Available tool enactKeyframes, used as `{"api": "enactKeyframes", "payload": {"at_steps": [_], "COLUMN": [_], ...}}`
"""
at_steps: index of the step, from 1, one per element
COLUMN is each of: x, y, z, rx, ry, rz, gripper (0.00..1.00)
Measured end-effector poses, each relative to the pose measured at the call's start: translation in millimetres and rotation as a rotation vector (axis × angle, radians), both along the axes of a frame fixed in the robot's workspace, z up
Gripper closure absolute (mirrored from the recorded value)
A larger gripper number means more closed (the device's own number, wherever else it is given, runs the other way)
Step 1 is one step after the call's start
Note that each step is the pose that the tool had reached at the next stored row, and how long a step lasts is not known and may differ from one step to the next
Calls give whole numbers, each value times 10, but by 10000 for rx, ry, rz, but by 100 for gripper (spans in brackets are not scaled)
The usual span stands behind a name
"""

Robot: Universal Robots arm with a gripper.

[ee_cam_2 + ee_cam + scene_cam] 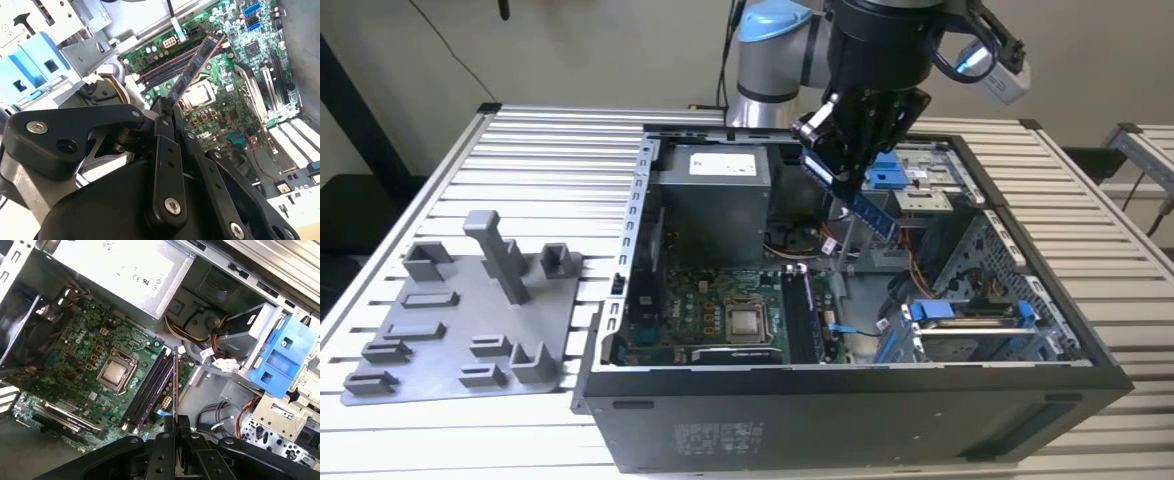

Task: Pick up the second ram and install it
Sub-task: 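Insert the second ram into the second slot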

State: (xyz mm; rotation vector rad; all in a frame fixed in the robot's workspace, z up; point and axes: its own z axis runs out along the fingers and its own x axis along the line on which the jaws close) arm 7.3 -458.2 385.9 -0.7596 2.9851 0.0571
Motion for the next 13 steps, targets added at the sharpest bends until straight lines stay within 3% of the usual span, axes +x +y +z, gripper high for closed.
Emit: {"api": "enactKeyframes", "payload": {"at_steps": [13], "x": [0], "y": [0], "z": [-6], "rx": [0], "ry": [0], "rz": [-274], "gripper": [86]}}
